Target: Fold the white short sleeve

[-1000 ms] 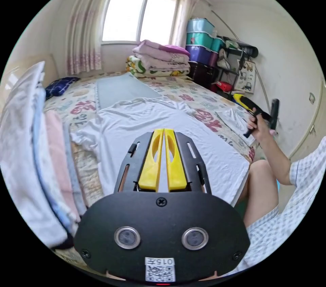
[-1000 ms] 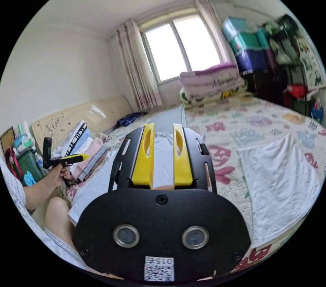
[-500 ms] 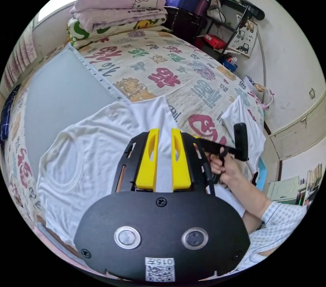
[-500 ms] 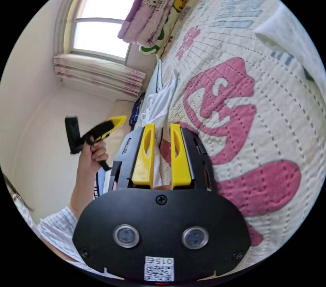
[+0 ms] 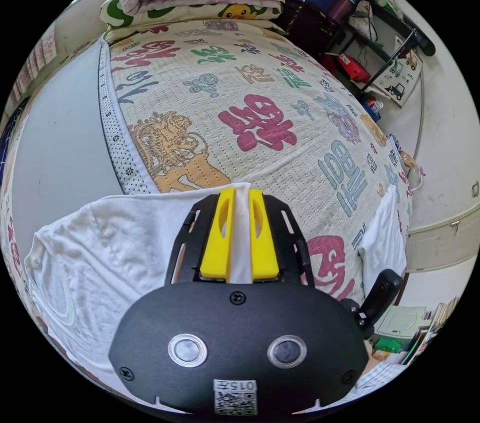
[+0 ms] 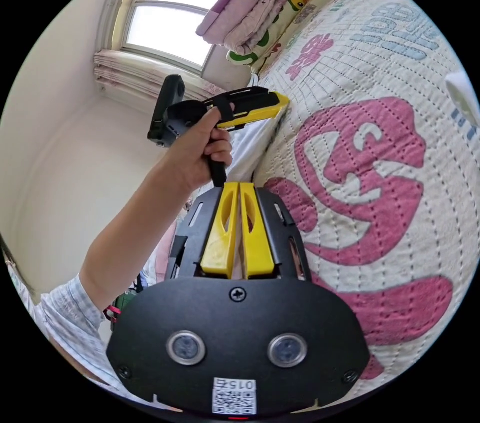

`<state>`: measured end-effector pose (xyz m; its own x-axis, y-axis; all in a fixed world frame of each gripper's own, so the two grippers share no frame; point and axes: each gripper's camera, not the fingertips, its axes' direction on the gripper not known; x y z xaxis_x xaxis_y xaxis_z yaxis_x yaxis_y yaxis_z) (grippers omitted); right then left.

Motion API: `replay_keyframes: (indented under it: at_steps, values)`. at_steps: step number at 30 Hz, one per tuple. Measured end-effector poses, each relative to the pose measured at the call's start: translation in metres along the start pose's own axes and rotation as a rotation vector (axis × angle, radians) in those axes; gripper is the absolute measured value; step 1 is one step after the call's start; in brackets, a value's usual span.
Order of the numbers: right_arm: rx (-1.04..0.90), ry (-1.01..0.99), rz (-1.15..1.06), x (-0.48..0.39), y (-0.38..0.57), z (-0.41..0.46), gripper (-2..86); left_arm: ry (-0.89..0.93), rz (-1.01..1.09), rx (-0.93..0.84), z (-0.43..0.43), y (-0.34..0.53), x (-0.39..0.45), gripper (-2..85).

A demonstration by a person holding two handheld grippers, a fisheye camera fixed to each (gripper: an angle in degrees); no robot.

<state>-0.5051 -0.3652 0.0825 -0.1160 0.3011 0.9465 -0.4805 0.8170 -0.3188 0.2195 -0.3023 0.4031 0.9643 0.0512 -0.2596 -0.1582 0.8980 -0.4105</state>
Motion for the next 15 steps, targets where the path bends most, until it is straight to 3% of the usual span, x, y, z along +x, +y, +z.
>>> replay_keyframes:
  at_steps: [3, 7, 11, 15]
  values:
    - [0.022, 0.022, 0.003, 0.013, -0.001, -0.004, -0.8, 0.065, -0.022, 0.109, -0.036, 0.010, -0.022, 0.9]
    - [0.027, 0.193, -0.247, -0.034, -0.005, -0.003, -1.0, 0.083, -0.066, 0.231, -0.112, 0.038, -0.076, 0.3]
    - [-0.152, 0.239, -0.481, -0.082, 0.024, 0.028, -0.9, 0.062, -0.019, 0.245, -0.170, 0.099, -0.123, 0.4]
    - [-0.335, 0.296, -0.592, -0.087, 0.063, 0.063, -0.4, 0.067, 0.009, 0.158, -0.170, 0.168, -0.155, 1.3]
